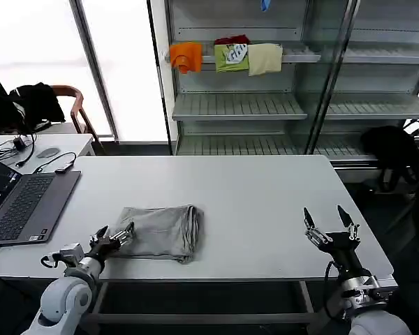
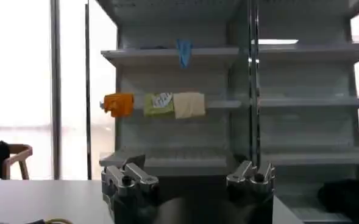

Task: Fold and organize the clothes.

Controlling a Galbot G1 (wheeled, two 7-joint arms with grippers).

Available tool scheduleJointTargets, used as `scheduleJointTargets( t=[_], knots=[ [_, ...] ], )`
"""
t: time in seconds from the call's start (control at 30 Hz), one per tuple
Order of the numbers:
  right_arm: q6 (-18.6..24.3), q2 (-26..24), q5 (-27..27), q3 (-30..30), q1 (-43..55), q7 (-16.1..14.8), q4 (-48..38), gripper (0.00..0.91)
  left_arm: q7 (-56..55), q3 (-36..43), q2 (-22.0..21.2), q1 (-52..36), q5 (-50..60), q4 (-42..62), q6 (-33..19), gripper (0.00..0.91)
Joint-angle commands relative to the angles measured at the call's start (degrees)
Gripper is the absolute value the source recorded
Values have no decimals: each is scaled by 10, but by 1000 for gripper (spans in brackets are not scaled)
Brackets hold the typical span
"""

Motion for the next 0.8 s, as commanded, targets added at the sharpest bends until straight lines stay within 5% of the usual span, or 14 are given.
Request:
scheduleJointTargets(
  t=[0.03, 0.27, 0.33, 0.37, 0.43, 0.8],
  knots=[
    [1, 0, 0, -1, 0, 0, 0, 907, 5, -6, -5, 6, -19, 8, -4, 907],
    [2, 1, 0, 0, -2, 0, -1, 907, 18, 1, -6, 10, -21, 10, -8, 907],
    [2, 1, 0, 0, -1, 0, -1, 907, 19, 5, -9, 10, -15, 8, -10, 574],
    [2, 1, 0, 0, -1, 0, -1, 907, 20, 5, -10, 9, -14, 8, -10, 262],
    [2, 2, 0, 0, -2, 0, -1, 907, 21, 11, -12, 8, -10, 7, -13, 40],
    [2, 3, -1, 0, -1, 0, 0, 907, 21, 23, -8, 0, 7, 4, -19, 0]
  ],
)
